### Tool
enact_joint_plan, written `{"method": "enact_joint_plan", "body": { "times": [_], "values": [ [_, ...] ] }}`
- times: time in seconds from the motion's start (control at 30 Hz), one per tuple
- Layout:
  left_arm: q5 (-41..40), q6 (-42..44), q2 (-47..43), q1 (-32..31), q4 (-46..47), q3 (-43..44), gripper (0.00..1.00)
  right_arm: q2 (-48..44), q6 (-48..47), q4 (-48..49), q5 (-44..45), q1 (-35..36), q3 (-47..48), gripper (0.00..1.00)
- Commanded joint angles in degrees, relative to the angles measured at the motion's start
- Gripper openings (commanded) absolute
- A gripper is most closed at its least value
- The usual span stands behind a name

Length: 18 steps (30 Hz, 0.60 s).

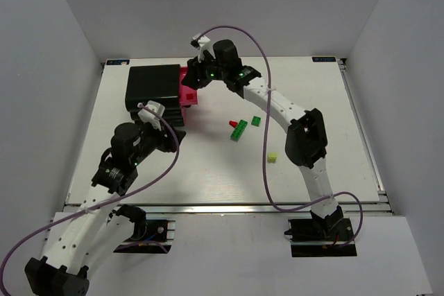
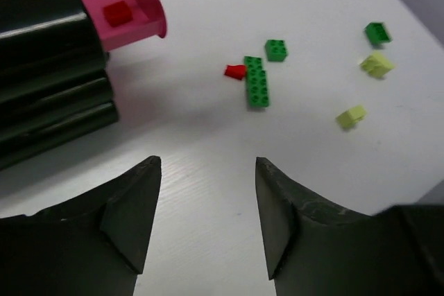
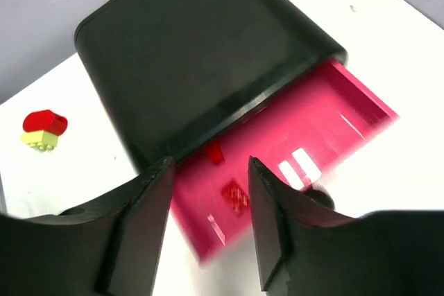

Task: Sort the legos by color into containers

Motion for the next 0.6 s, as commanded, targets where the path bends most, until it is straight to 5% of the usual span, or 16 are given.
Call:
{"method": "enact_joint_plan", "body": {
  "times": [0.0, 0.03, 0.17, 0.3, 0.33, 0.47, 0.57],
  "values": [
    [6.98, -6.08, 2.23, -0.21, 4.9, 1.17, 0.63, -10.3, -1.82, 1.46, 1.82, -1.45, -3.07, 0.51],
    [7.86, -7.23, 3.46, -0.21, 6.2, 1.79, 0.56, -13.87, -2.17, 0.93, 2.0, -2.84, -4.65, 0.48],
    [12.08, -14.25, 14.42, -1.96, 7.44, 7.66, 0.34, -28.11, -3.76, 2.24, 3.14, -7.85, -20.09, 0.0],
    [9.38, -19.8, 24.17, -6.44, 8.42, 13.11, 0.37, -42.88, -5.16, 2.25, -2.82, -14.71, -38.91, 0.01],
    [8.49, -20.94, 26.3, -7.58, 8.15, 14.61, 0.39, -47.6, -5.43, 0.25, -3.7, -17.76, -44.77, 0.09],
    [-0.73, -26.56, 37.2, -14.96, 4.56, 24.18, 0.51, -57.74, -7.8, -0.48, -7.13, -23.15, -58.95, 0.76],
    [-11.35, -28.67, 47.91, -21.2, -2.81, 35.95, 0.57, -62.76, -6.67, -0.56, -8.63, -27.1, -65.28, 0.82]
  ]
}}
